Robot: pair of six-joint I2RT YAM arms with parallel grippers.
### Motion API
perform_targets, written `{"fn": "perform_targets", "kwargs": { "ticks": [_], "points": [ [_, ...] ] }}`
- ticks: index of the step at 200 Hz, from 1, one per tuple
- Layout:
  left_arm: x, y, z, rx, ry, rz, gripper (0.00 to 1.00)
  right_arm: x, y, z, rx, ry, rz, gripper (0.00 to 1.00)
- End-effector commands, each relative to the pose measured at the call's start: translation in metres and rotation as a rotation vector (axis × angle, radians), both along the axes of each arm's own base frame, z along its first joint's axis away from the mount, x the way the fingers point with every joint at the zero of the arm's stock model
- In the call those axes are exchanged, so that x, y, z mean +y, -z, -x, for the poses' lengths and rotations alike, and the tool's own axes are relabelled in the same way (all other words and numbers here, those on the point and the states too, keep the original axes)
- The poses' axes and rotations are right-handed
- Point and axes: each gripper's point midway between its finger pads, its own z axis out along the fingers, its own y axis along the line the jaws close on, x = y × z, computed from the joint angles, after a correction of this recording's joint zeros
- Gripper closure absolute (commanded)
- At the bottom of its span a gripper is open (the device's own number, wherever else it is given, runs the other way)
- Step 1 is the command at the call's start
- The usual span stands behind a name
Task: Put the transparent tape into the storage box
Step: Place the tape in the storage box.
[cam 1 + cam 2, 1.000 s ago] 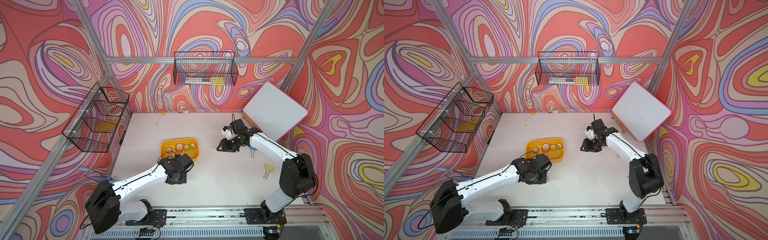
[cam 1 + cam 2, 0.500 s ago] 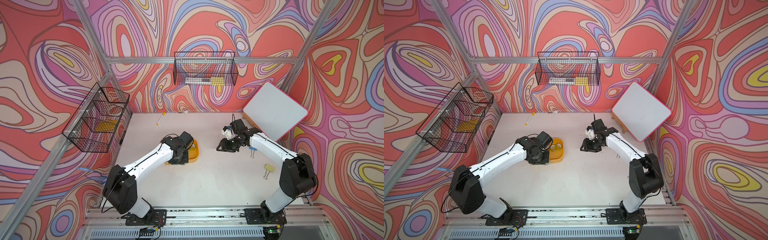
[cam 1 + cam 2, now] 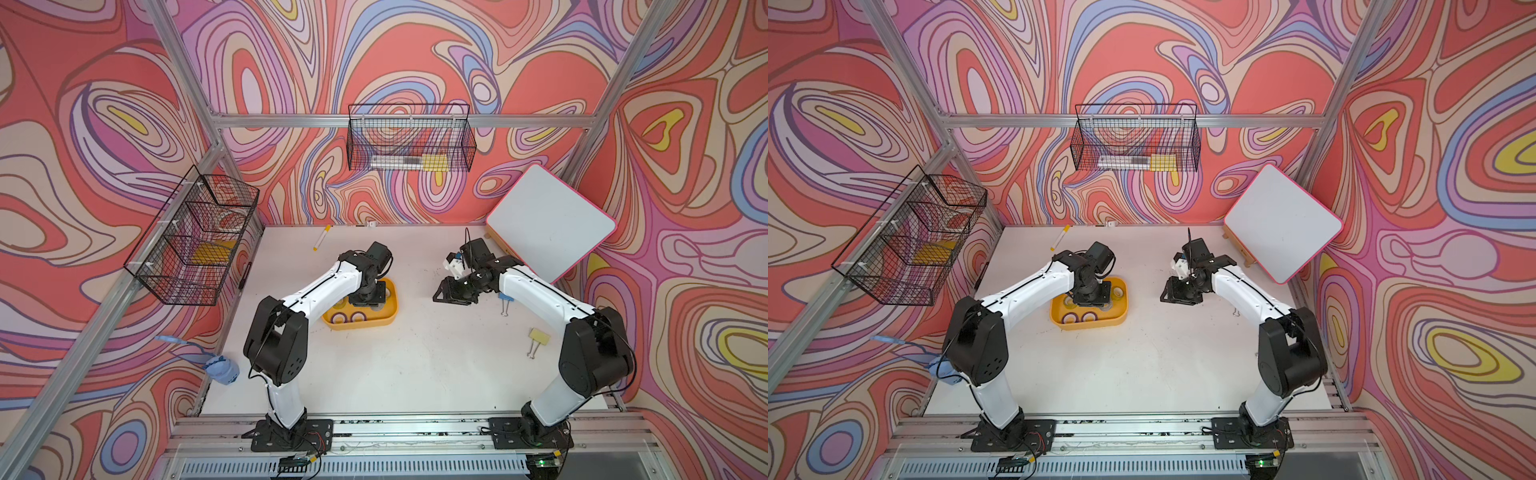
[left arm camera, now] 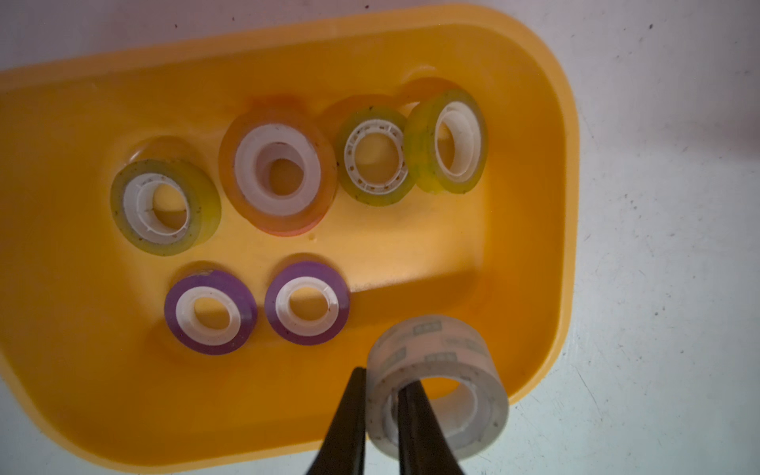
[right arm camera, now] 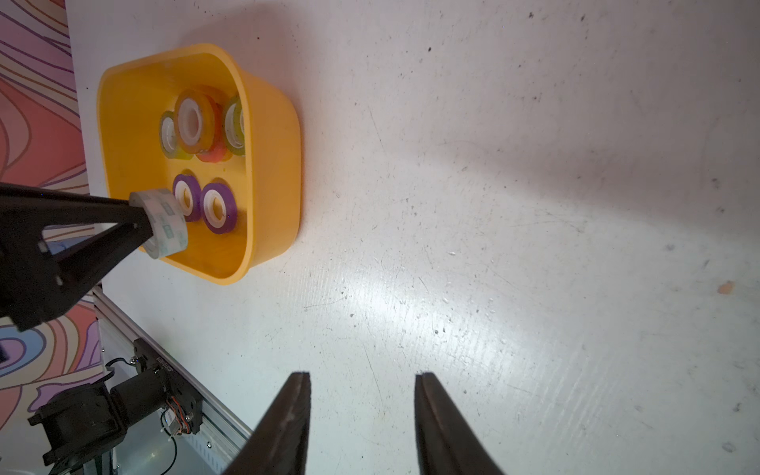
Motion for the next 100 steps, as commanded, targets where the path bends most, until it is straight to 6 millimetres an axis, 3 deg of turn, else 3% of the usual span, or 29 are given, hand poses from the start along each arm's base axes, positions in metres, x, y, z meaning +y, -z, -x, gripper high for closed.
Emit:
{"fn": "perform_targets", "kwargs": {
  "ticks": [1, 51, 100],
  "points": [
    [-0.006, -0.001, -0.016, -0.009, 0.019, 0.013, 0.84, 0.001, -0.003, -0.007, -0.013, 0.009, -0.012, 0.57],
    [-0.007, 0.007, -0.033, 0.005, 0.009, 0.018, 0.85, 0.001, -0.001, -0.008, -0.006, 0.009, -0.008, 0.57],
    [0.001, 0.028, -0.007, 0.074, -0.005, 0.030, 0.85, 0.001, 0.003, -0.010, 0.000, 0.009, -0.002, 0.57]
  ]
}}
